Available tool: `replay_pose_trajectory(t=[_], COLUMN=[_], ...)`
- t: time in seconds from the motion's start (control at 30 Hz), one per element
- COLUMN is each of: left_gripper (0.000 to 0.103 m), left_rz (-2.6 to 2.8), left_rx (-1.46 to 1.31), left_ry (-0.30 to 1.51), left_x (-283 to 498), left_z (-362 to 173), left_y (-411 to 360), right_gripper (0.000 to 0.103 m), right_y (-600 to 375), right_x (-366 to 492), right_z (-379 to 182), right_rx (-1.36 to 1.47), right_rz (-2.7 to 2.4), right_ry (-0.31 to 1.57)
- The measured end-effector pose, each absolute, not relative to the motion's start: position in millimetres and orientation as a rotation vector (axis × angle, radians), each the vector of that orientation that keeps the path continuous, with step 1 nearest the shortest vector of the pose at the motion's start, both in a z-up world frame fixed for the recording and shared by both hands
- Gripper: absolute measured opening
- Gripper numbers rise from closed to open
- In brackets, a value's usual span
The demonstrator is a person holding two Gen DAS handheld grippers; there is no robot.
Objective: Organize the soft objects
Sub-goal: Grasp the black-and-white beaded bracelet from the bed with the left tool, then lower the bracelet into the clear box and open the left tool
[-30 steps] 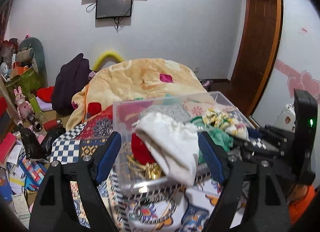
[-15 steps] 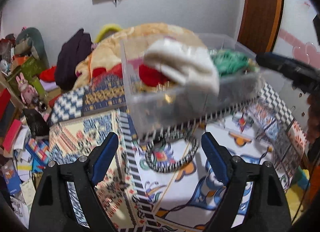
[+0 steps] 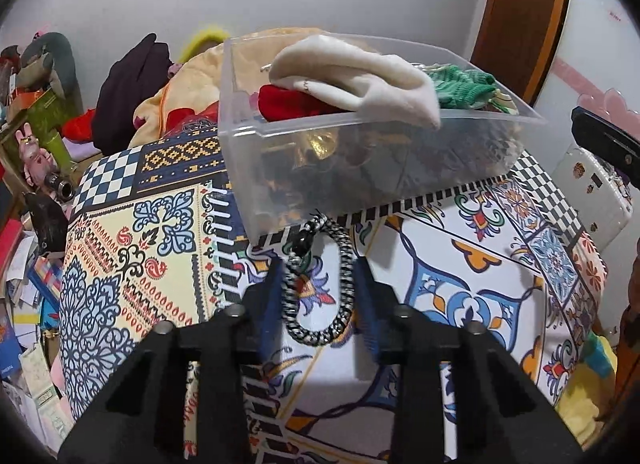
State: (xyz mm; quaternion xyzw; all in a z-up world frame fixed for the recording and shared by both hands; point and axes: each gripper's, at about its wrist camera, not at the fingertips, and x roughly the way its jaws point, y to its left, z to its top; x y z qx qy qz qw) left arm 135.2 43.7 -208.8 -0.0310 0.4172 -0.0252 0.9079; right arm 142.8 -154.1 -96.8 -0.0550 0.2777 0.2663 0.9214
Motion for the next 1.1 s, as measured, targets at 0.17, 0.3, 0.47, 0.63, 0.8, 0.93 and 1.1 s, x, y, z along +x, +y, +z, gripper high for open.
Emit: replay_pose_trajectory(t=[0.17, 0.3, 0.47, 0.63, 0.8, 0.93, 1.1], left_gripper=[0.007, 0.006, 0.006, 0.006, 0.006, 0.006, 0.006], left_rz=[-0.054, -0.053, -0.054, -0.067, -0.086, -0.118, -0.119], left_rx=[-0.066, -0.058, -0.041, 0.004, 0.024, -0.001, -0.021], left_ry=[0.843, 0.795, 0.716, 0.639, 0.590, 0.602, 0.660], left_x=[116.9, 103.2, 92.9, 106.9, 135.8, 166.8, 202.1], left_z=[-196.6, -174.5, -140.7, -108.9, -89.2, -92.5, -114.2], left_y=[43.1, 43.3, 40.2, 36.8, 26.2, 19.6, 13.4], right_gripper=[0.075, 0.075, 0.075, 0.075, 0.075, 0.075, 0.075], right_y=[-156.7, -159.6, -162.2, -165.1, -168.5, -170.3, -171.5], right_x=[138.8, 135.0, 131.6, 127.4, 125.9, 125.8, 128.3], right_z=[-96.5, -94.2, -89.7, -85.5, -82.1, -82.7, -85.5], right_rx=[-0.102, -0.089, -0.078, -0.065, -0.055, -0.051, -0.046], right_rz=[0.550, 0.548, 0.547, 0.548, 0.546, 0.544, 0.543], right_ry=[0.564, 0.553, 0.535, 0.513, 0.496, 0.492, 0.500])
